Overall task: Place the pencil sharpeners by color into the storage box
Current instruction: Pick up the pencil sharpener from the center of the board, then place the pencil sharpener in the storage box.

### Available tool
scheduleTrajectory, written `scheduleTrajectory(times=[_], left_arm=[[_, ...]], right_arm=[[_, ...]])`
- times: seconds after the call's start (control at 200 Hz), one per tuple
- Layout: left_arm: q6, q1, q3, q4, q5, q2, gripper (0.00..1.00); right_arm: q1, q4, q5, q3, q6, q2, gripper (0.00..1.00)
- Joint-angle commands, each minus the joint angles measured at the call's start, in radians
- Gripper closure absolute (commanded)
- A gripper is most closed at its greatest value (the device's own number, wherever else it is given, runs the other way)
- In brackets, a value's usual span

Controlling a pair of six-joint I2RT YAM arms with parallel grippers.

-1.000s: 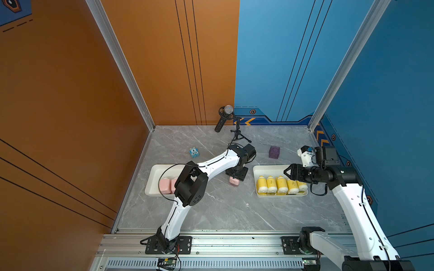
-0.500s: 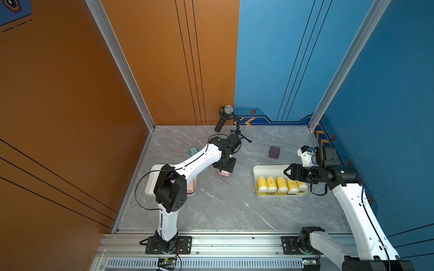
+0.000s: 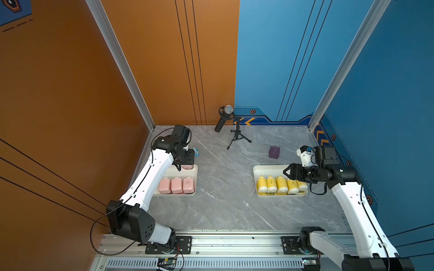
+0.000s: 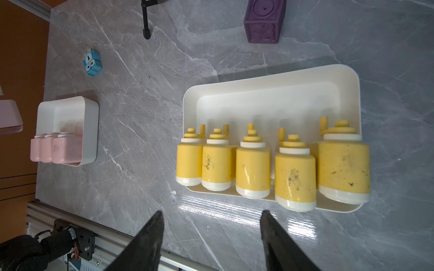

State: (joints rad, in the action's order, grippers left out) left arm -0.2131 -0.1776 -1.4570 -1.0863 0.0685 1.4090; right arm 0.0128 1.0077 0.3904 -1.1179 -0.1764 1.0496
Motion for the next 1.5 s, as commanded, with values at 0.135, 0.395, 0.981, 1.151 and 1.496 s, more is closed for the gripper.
scheduleTrajectory(times=[0.135, 0.395, 0.981, 1.151, 1.496], left_arm=[[0.160, 0.207, 0.050, -0.029, -0.086, -0.095, 0.64], [0.295, 0.370, 0.095, -0.024, -0.081, -0.063, 0.65], [0.472, 0.570, 0.205, 0.058, -0.075, -0.009, 0.66], [0.480, 0.593, 0.265, 0.111, -0.069, 0.004, 0.66], [0.478, 0.638, 0.308, 0.156, -0.075, 0.028, 0.66]], right_arm=[[-0.002, -0.023, 0.017, -0.019, 0.002, 0.016, 0.34], [0.001, -0.022, 0.016, -0.028, 0.011, 0.014, 0.34], [0.001, -0.028, 0.034, -0.018, 0.017, -0.012, 0.34], [0.001, -0.029, 0.024, -0.011, 0.015, -0.023, 0.34], [0.001, -0.033, 0.024, -0.014, 0.020, -0.008, 0.34]])
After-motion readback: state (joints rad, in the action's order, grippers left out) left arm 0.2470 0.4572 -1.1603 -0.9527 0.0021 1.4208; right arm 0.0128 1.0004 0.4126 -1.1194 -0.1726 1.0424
